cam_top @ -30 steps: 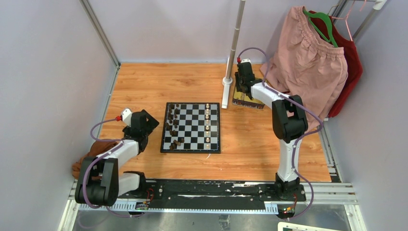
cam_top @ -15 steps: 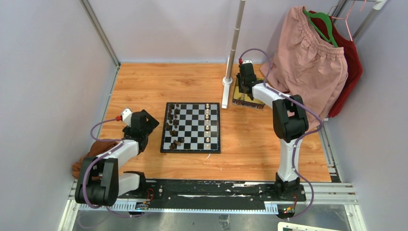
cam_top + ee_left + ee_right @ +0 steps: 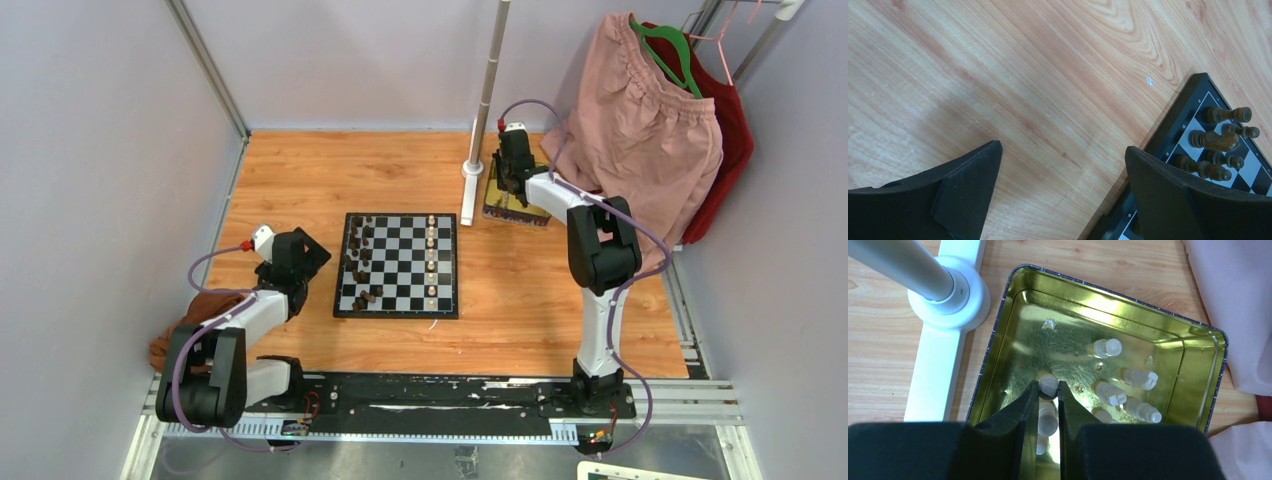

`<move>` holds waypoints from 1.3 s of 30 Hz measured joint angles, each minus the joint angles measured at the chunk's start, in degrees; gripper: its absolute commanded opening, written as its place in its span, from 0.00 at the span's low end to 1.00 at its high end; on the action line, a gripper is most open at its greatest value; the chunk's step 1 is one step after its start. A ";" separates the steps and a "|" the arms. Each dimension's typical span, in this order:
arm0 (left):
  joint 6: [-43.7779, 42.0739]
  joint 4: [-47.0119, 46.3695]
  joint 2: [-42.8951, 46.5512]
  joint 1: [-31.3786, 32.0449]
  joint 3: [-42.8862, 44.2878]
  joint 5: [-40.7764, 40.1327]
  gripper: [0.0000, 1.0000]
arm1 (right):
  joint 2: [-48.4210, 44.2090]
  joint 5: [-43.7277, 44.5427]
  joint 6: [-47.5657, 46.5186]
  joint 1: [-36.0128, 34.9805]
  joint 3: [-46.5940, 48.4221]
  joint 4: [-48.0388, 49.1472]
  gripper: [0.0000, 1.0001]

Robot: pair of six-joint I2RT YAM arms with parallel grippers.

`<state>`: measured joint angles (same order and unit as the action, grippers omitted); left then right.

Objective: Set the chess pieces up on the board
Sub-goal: Pick up the chess piece from the storage box, then place the chess piece on the chessboard.

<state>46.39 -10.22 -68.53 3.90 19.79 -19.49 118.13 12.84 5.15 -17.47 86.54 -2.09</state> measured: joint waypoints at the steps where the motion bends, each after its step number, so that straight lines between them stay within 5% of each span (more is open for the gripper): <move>1: 0.00 0.00 0.00 0.00 0.00 0.00 1.00 | 0.00 0.00 -0.20 0.00 -0.02 0.44 0.00; 15: -0.42 -0.02 -0.07 0.00 0.00 0.07 1.00 | -2.10 0.02 -2.27 0.00 -0.11 3.78 0.00; 25: -0.55 -0.15 -0.11 0.00 0.02 0.07 1.00 | -12.55 -1.33 -3.28 -1.64 -1.42 -0.55 0.00; 39: -0.59 -0.15 -0.11 0.00 0.02 0.04 1.00 | -25.05 -2.36 -2.29 -17.84 -11.74 -8.74 0.00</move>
<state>45.80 -10.37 -68.64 3.90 19.81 -19.44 93.08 10.48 2.85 -35.31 74.81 -10.83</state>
